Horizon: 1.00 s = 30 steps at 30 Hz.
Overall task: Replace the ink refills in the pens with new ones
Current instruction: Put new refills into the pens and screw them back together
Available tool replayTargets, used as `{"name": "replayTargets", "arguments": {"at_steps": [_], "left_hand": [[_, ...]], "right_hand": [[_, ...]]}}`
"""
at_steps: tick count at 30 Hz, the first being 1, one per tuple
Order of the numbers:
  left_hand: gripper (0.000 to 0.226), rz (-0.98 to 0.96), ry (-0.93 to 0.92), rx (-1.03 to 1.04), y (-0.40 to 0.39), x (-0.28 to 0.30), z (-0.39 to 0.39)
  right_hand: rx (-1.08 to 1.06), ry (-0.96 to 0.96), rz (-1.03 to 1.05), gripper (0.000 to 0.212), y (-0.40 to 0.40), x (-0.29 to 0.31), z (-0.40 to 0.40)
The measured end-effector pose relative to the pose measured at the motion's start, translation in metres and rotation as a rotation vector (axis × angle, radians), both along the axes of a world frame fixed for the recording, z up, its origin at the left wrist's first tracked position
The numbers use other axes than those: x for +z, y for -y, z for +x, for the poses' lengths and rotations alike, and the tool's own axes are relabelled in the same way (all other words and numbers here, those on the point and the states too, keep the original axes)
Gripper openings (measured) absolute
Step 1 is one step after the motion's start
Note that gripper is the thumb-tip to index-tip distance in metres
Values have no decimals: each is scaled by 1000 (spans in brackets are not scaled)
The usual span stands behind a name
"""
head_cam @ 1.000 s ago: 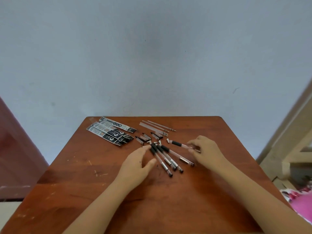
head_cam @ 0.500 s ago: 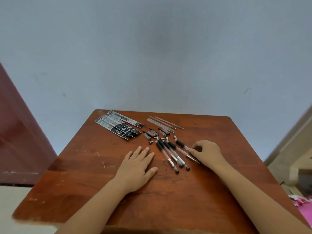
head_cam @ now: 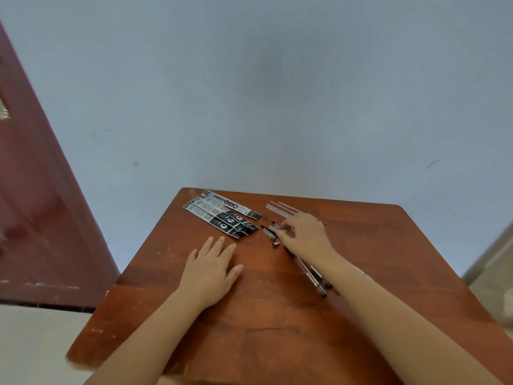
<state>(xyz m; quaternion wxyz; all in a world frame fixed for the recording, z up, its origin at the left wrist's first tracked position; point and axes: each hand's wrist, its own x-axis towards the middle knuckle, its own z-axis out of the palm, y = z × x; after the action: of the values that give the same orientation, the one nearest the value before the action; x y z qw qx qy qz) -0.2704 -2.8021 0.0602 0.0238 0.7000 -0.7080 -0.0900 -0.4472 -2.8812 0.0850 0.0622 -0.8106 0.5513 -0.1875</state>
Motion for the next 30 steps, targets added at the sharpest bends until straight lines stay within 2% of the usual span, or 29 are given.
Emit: {"name": "replayTargets", "arguments": {"at_steps": [5, 12, 15, 20, 25, 28, 30], "left_hand": [[55, 24, 6, 84, 10, -4, 36], [55, 9, -18, 76, 15, -14, 50], [55, -11, -24, 79, 16, -16, 52], [55, -33, -23, 80, 14, -17, 52], [54, -127, -78, 106, 11, -13, 51], [50, -314, -258, 136, 11, 1, 45], [45, -439, -519, 196, 12, 14, 33]], "right_hand": [[-6, 19, 31, 27, 45, -3, 59], [-98, -159, 170, 35, 89, -9, 96], [-123, -150, 193, 35, 97, -13, 104], [-148, -42, 217, 26, 96, -12, 104], [-129, 222, 165, 22, 66, 7, 83], [-25, 458, 170, 19, 30, 20, 61], [35, 463, 105, 16, 5, 21, 47]]}}
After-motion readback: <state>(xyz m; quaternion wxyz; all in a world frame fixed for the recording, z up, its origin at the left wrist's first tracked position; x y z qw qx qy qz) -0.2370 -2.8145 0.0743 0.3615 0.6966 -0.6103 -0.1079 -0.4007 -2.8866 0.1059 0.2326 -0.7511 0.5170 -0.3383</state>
